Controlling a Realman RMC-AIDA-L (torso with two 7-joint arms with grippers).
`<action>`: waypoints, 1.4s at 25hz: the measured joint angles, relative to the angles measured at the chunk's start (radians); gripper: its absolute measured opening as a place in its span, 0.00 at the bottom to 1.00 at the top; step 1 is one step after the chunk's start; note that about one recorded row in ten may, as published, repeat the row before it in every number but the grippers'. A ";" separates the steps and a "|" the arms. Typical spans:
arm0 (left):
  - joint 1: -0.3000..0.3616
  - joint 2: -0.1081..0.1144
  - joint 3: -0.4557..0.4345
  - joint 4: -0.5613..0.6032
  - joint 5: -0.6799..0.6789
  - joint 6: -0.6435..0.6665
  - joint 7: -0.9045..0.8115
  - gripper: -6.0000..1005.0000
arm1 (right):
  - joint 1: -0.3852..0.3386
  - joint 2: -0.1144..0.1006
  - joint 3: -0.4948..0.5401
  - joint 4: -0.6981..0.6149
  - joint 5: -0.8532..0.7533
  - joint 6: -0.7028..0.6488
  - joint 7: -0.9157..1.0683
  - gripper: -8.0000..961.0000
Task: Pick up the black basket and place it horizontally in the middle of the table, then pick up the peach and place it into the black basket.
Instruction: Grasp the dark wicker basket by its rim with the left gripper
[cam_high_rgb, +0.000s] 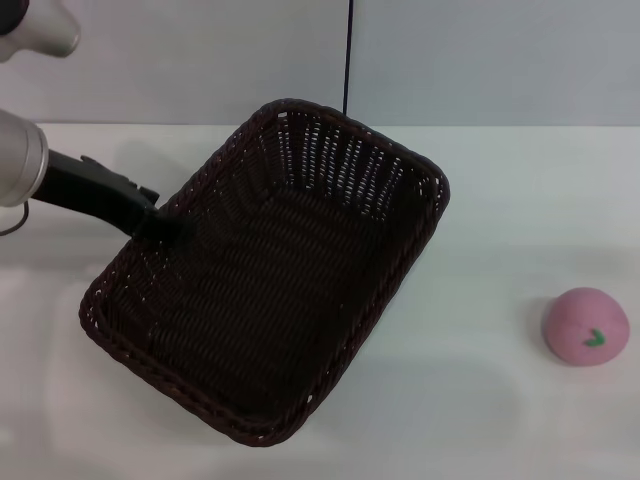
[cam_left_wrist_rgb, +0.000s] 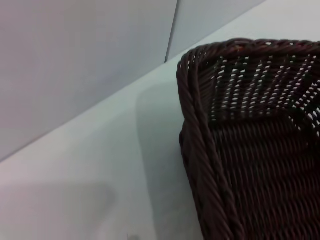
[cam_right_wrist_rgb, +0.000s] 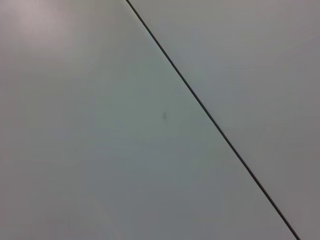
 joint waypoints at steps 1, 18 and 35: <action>-0.001 0.000 0.000 -0.010 0.003 0.000 0.000 0.65 | 0.001 0.000 0.000 0.000 0.000 0.006 0.000 0.73; -0.051 -0.001 0.047 -0.069 0.039 0.010 -0.027 0.56 | 0.022 -0.002 -0.006 -0.034 -0.003 0.059 -0.001 0.72; -0.112 -0.002 0.083 -0.063 0.041 -0.004 0.234 0.22 | 0.027 -0.005 -0.002 -0.055 -0.003 0.077 -0.001 0.72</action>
